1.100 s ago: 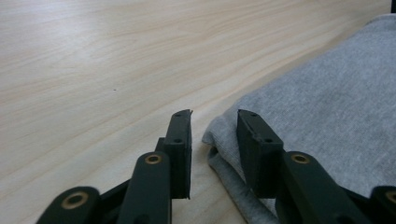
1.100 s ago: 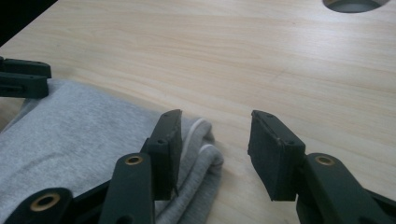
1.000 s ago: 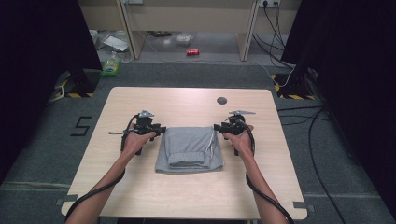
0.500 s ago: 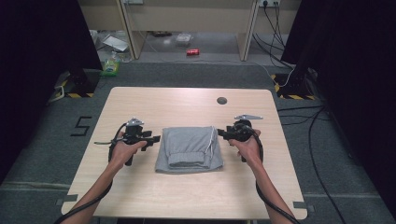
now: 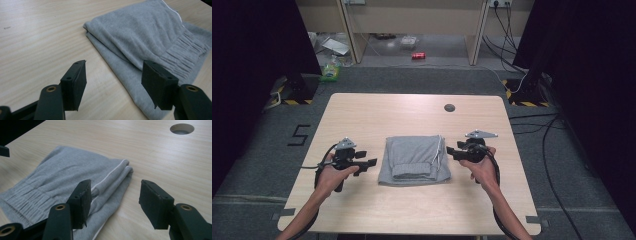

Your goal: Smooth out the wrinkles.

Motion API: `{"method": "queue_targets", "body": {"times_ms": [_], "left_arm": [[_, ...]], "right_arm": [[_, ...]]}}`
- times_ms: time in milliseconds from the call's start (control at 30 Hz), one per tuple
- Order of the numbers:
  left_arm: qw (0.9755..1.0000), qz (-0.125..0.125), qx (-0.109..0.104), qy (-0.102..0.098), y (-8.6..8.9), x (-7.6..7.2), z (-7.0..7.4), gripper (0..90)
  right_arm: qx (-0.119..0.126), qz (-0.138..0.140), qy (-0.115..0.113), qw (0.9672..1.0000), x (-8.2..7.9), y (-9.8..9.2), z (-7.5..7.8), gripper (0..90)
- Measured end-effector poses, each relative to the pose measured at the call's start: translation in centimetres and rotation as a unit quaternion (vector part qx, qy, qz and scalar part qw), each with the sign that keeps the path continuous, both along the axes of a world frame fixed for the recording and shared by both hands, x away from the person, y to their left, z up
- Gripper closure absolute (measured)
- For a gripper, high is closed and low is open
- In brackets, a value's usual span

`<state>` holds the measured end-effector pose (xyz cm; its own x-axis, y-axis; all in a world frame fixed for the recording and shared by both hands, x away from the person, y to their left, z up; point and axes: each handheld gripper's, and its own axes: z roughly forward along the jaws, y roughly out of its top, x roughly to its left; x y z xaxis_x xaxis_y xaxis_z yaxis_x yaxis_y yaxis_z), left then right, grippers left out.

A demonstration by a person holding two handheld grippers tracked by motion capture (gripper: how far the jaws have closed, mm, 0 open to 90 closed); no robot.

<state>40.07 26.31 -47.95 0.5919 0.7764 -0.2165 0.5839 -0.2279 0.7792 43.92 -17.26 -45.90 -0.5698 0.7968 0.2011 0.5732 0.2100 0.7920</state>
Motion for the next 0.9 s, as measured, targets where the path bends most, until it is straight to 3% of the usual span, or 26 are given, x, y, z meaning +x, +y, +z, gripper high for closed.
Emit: {"method": "queue_targets", "body": {"times_ms": [500, 900], "left_arm": [[0.9995, -0.030, -0.006, 0.006, -0.4, -4.0, -0.7, 30.7], [0.9991, -0.039, 0.015, 0.011, -0.1, -6.9, -2.8, 26.8]], "right_arm": [[0.003, -0.001, 0.005, 1.0000, -4.4, -1.9, -1.0, 40.5], [-0.036, 0.011, 0.012, 0.9992, -7.4, -2.2, -2.5, 35.0]]}}
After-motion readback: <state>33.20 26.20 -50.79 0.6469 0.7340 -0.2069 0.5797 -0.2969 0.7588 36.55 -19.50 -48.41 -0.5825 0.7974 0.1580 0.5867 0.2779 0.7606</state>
